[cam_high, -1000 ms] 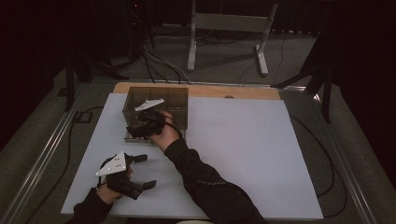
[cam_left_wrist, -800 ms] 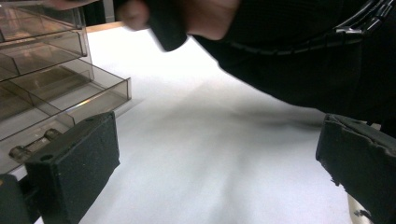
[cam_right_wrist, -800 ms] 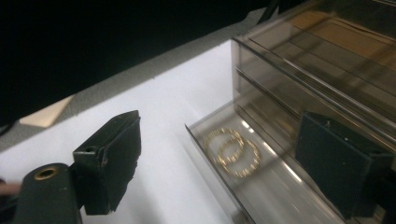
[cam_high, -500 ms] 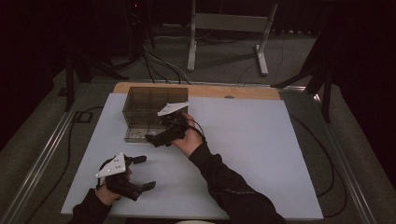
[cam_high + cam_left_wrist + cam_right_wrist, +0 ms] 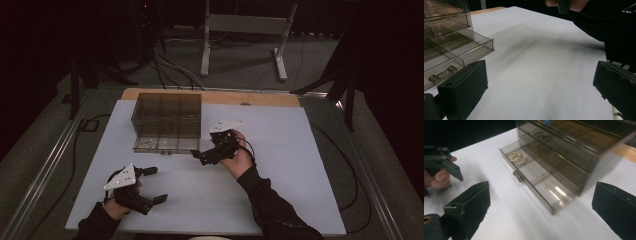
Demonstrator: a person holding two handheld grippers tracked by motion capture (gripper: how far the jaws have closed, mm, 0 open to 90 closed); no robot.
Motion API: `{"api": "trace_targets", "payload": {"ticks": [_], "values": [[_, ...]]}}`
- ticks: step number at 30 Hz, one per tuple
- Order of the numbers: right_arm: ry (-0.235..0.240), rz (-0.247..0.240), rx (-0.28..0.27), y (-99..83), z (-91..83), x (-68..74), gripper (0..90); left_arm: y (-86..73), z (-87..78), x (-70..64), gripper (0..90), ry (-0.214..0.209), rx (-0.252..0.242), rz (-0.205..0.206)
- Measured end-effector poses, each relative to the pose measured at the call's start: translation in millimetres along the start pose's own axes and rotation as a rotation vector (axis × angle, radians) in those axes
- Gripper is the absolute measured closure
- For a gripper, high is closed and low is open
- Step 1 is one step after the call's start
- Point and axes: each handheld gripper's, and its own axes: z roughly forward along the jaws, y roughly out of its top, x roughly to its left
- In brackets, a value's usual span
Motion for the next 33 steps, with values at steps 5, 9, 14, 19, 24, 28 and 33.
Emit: {"api": "trace_targets", "payload": {"ticks": [5, 9, 14, 19, 24, 28, 33], "values": [[-0.014, 0.031, -0.02, -23.2, -17.9, -8.3, 1.7, 0.2, 0.1, 0.2, 0.5, 0.0, -0.002, -0.002], [-0.019, 0.039, -0.019, -41.4, -29.0, -13.4, 1.6, 0.8, 0.0, -0.2, 0.6, 0.001, -0.004, -0.001], [-0.025, 0.064, -0.04, -69.9, -46.2, -20.1, 1.6, 0.6, 0.2, 0.1, 0.5, 0.0, -0.002, 0.0], [-0.048, 0.08, -0.065, -101.2, -71.2, -29.5, 1.7, 0.3, 1.2, -0.4, 0.6, 0.002, 0.004, 0.001], [-0.087, 0.115, -0.099, -128.2, -100.0, -37.2, 1.7, -0.1, 1.6, -0.1, 0.5, 0.004, 0.004, -0.002], [-0.116, 0.16, -0.101, -148.4, -119.5, -43.5, 1.7, -0.4, 2.0, -0.1, 0.5, 0.004, 0.007, -0.002], [-0.161, 0.165, -0.074, -165.7, -132.9, -48.6, 1.7, -0.3, 2.4, -0.7, 0.5, 0.004, 0.007, -0.004]]}}
